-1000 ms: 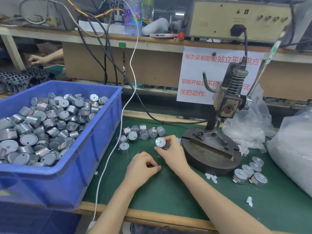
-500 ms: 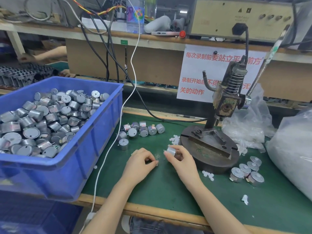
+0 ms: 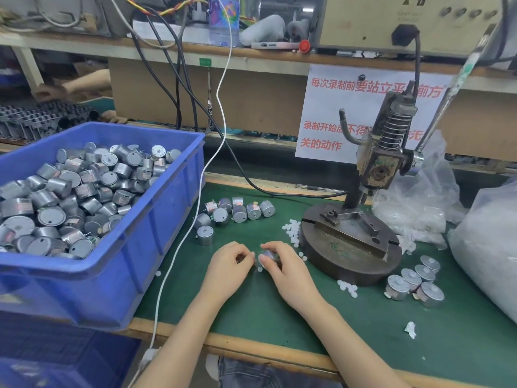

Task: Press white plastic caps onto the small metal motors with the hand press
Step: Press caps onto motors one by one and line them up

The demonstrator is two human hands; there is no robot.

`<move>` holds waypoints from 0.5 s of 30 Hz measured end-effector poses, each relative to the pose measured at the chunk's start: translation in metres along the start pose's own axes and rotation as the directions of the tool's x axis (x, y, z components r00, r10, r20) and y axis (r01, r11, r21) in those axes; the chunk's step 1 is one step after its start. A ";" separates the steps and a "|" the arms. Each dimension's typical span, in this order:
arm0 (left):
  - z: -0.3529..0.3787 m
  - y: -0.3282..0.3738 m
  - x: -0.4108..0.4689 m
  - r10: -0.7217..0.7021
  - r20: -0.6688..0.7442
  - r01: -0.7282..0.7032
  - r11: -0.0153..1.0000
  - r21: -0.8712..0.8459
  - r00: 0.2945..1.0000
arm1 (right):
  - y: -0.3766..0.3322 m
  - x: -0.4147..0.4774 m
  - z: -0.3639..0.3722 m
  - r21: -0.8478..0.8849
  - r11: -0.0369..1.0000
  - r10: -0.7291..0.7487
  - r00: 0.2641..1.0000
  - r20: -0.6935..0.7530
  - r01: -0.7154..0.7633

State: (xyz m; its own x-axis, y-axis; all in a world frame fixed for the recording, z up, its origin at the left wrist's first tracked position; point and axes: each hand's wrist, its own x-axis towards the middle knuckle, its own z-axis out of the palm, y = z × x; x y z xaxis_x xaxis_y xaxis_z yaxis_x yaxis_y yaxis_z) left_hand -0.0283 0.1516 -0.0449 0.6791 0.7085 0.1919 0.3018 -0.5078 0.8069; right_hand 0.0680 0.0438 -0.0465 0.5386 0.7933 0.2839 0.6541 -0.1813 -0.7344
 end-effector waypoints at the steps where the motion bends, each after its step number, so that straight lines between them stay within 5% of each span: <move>1: 0.000 0.000 0.000 -0.004 -0.003 0.004 1.000 -0.001 1.000 | 0.000 0.000 0.000 -0.013 1.000 -0.013 1.000 0.011 0.013; 15: -0.001 0.002 -0.002 0.023 -0.006 -0.023 1.000 0.018 1.000 | -0.003 0.001 -0.001 -0.066 0.998 0.000 0.999 0.054 0.003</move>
State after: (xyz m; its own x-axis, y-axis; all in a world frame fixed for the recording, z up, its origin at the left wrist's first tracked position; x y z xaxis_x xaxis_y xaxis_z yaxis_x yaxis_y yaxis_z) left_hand -0.0296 0.1495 -0.0427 0.6817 0.6996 0.2141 0.2982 -0.5329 0.7919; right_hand 0.0670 0.0445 -0.0439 0.5095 0.8233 0.2504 0.6896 -0.2166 -0.6910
